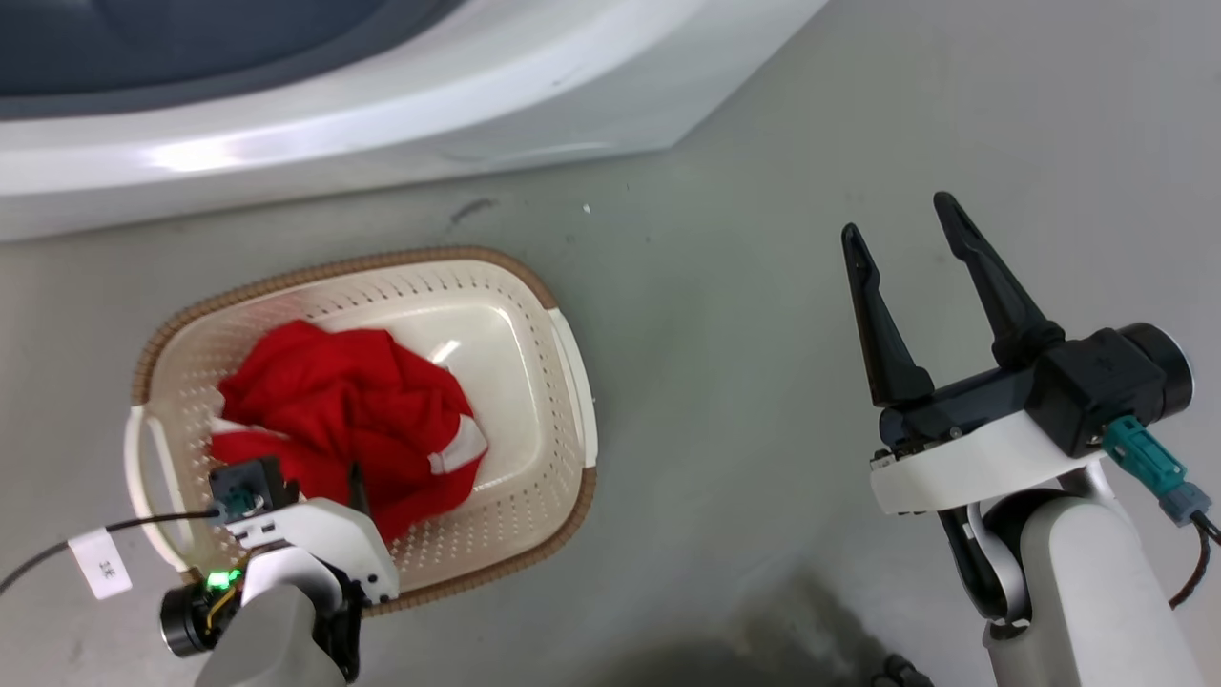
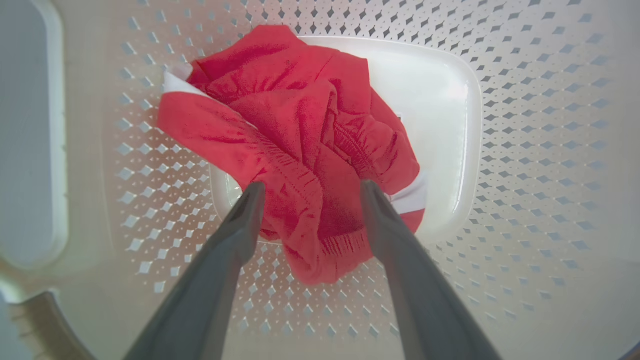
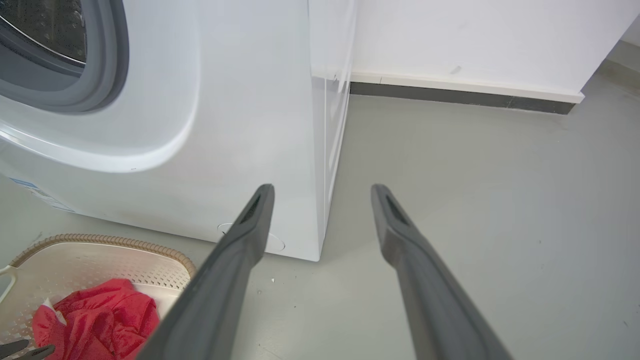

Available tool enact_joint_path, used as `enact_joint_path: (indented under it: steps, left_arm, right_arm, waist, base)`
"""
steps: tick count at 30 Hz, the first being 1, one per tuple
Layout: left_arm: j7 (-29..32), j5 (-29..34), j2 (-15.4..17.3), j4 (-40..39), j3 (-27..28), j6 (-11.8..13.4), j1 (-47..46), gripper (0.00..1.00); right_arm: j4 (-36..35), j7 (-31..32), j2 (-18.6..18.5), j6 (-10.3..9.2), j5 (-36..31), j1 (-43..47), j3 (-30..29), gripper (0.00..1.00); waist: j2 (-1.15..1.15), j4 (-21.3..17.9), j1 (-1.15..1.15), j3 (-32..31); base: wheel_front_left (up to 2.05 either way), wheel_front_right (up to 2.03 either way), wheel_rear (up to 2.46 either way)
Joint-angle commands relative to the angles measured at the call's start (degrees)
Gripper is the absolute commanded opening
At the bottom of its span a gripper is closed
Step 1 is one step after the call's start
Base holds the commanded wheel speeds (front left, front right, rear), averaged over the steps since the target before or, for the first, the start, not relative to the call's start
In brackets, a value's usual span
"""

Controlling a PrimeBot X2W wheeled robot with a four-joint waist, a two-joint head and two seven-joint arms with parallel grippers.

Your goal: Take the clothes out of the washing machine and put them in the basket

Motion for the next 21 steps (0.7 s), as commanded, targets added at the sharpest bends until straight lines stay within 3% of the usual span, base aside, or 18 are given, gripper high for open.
enact_joint_path:
  steps: [1, 9, 21]
  left_arm:
    - [-0.14, -0.31, -0.4, -0.1, 0.31, -0.25, 0.86, 1.0]
    - [-0.14, -0.05, -1.97, -3.04, 0.98, -1.16, 6.86, 1.0]
    - [-0.14, 2.26, -3.88, -18.11, 3.57, -0.66, 18.18, 1.0]
  right_arm:
    - [0.33, -0.33, 0.09, -0.04, -0.36, 0.56, -0.2, 1.0]
    - [1.75, 0.32, 0.08, -0.05, -1.12, 4.1, -1.13, 1.0]
    - [0.8, 2.88, 0.09, -0.04, -2.29, 10.67, -2.06, 1.0]
  waist:
    - [0.0, 1.27, -0.01, -3.53]
    - [0.0, 3.66, -0.01, -14.87]
    - [0.0, 6.14, -0.01, -26.81]
  base:
    - [0.0, 0.0, 0.0]
    - [0.0, 0.0, 0.0]
    - [0.0, 0.0, 0.0]
